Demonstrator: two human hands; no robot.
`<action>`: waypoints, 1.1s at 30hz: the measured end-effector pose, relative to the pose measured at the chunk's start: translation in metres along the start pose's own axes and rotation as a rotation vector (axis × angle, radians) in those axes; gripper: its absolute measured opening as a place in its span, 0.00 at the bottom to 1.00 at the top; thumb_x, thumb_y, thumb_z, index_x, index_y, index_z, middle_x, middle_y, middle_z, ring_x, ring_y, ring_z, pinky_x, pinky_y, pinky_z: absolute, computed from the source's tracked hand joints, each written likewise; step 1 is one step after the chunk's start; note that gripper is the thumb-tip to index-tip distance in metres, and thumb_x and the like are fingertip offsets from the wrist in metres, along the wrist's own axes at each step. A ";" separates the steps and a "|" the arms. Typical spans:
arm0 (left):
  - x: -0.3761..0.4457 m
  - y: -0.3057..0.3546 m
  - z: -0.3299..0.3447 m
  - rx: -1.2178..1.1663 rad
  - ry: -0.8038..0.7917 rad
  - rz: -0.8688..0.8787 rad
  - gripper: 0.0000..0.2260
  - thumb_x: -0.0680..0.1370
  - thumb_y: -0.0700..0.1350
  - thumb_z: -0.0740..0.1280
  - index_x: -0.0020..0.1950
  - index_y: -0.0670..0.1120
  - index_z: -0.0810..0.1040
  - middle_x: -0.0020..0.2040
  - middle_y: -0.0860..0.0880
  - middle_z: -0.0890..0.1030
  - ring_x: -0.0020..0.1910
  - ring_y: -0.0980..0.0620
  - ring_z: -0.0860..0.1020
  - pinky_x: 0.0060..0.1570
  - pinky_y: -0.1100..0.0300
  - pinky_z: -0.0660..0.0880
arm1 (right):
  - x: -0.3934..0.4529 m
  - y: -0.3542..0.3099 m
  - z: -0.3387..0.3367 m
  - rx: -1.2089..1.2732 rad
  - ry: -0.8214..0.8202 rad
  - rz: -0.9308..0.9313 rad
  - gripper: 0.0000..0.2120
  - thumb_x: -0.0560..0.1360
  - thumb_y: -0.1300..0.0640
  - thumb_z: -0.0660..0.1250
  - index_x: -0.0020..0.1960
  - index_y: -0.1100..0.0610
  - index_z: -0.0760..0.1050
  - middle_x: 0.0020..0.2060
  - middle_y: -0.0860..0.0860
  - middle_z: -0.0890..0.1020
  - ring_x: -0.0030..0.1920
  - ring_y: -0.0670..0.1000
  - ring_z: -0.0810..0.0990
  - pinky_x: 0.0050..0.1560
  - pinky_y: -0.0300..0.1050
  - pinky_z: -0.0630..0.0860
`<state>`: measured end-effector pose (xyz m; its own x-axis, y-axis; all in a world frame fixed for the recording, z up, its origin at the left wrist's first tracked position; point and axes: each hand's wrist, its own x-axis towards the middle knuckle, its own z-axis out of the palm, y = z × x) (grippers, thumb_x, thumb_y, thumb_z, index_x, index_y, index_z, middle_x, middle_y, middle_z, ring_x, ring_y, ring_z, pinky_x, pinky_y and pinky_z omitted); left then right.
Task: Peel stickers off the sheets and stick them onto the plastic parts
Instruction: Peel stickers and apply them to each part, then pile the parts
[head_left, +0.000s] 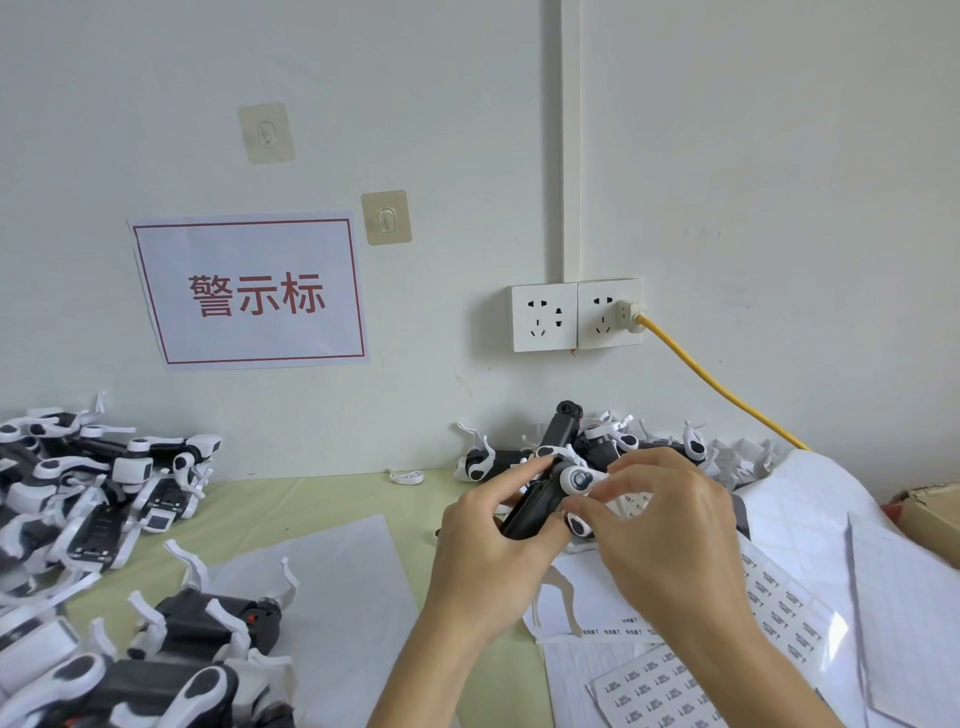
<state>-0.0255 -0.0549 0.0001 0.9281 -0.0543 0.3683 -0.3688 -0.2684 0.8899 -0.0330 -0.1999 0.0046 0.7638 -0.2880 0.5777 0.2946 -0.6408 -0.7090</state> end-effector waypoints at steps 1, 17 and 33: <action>0.000 0.001 0.000 -0.007 -0.001 0.001 0.20 0.71 0.46 0.70 0.58 0.67 0.81 0.40 0.61 0.83 0.29 0.56 0.74 0.30 0.69 0.70 | 0.000 0.001 0.000 0.013 -0.001 0.004 0.11 0.66 0.50 0.81 0.32 0.44 0.80 0.42 0.33 0.76 0.47 0.31 0.74 0.40 0.29 0.64; 0.006 0.000 -0.001 -0.182 0.001 -0.014 0.15 0.70 0.54 0.70 0.57 0.63 0.82 0.46 0.50 0.84 0.44 0.47 0.84 0.49 0.53 0.82 | 0.006 0.004 -0.006 0.383 -0.240 -0.045 0.15 0.79 0.61 0.66 0.55 0.42 0.84 0.51 0.37 0.83 0.53 0.38 0.80 0.49 0.31 0.73; 0.005 0.002 -0.001 -0.265 -0.090 -0.016 0.15 0.71 0.49 0.70 0.56 0.64 0.83 0.49 0.47 0.85 0.49 0.47 0.84 0.55 0.46 0.81 | 0.008 0.006 -0.005 0.403 -0.204 -0.050 0.16 0.79 0.63 0.65 0.48 0.44 0.86 0.48 0.35 0.83 0.51 0.37 0.80 0.46 0.27 0.72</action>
<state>-0.0221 -0.0546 0.0040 0.9302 -0.1406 0.3391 -0.3437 -0.0092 0.9390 -0.0278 -0.2101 0.0074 0.8286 -0.0916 0.5523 0.5031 -0.3109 -0.8064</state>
